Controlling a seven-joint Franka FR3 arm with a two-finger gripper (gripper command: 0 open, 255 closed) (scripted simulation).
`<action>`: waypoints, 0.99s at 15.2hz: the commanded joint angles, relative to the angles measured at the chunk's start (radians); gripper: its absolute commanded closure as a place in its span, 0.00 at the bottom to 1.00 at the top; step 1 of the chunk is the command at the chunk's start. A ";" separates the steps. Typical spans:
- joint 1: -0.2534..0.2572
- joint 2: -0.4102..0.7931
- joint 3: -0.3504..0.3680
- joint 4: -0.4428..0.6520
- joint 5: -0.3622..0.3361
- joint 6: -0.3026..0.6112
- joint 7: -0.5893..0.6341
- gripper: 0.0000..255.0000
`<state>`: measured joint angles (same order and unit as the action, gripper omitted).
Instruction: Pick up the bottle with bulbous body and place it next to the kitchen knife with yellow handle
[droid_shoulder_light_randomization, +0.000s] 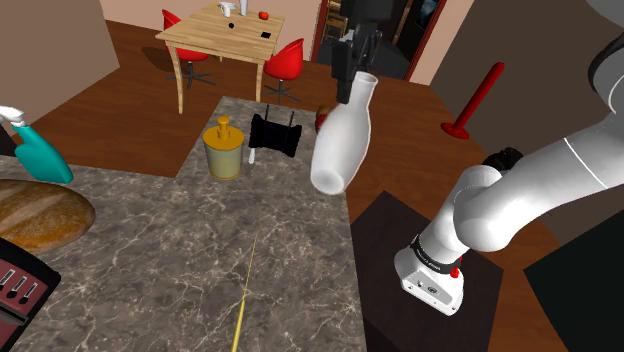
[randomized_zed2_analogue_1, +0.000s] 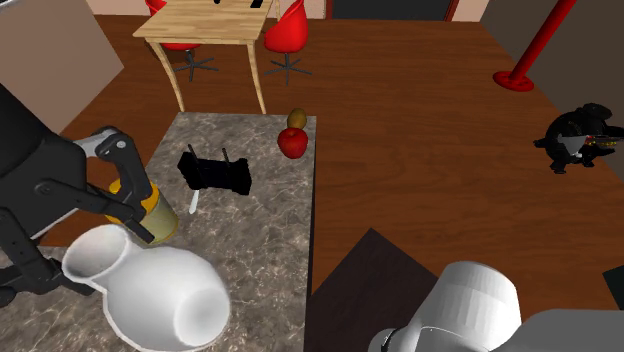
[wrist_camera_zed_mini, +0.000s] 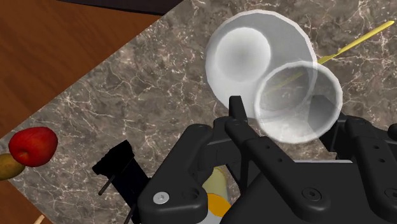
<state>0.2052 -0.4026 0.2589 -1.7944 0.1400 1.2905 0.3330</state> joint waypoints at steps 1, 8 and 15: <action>0.001 -0.013 -0.001 -0.039 0.001 0.027 -0.005 1.00; 0.005 -0.048 0.002 -0.166 0.008 0.119 -0.015 1.00; 0.008 -0.072 0.007 -0.281 0.015 0.210 -0.023 1.00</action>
<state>0.2132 -0.4695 0.2658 -2.0593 0.1543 1.4890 0.3119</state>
